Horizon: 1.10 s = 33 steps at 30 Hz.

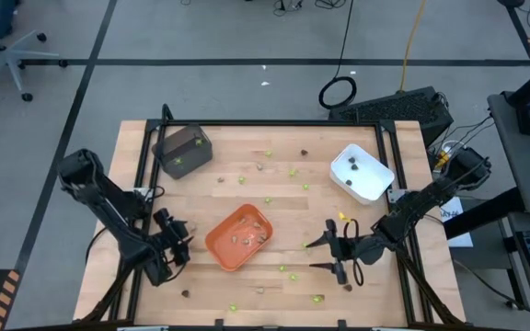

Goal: Sort Halloween decoration
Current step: Put the small white skull toy into the orange bin

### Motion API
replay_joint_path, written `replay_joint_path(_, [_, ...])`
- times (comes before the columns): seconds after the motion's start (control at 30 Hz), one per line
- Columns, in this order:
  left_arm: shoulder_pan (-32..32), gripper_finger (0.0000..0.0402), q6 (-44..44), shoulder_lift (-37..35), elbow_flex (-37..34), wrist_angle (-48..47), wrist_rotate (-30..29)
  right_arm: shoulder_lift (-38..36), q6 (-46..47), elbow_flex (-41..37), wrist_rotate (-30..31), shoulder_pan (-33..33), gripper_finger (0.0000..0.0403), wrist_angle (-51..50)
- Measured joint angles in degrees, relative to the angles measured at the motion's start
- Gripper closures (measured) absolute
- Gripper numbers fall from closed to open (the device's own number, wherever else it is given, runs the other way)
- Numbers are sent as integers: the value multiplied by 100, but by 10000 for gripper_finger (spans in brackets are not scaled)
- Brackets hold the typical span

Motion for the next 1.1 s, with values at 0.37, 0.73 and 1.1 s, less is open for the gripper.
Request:
replay_joint_path(0.37, [-4, 191, -309, -73, -1036, 1427, -147, 0, -45, 0, 0, -2, 161, -5])
replay_joint_path(0.73, [-5, 274, -445, -81, -1197, 1826, -107, 0, -39, 0, 0, 0, 161, -16])
replay_joint_path(1.1, [-5, 387, -395, -52, -1231, 1829, -508, 0, -39, 0, 0, -2, 161, -19])
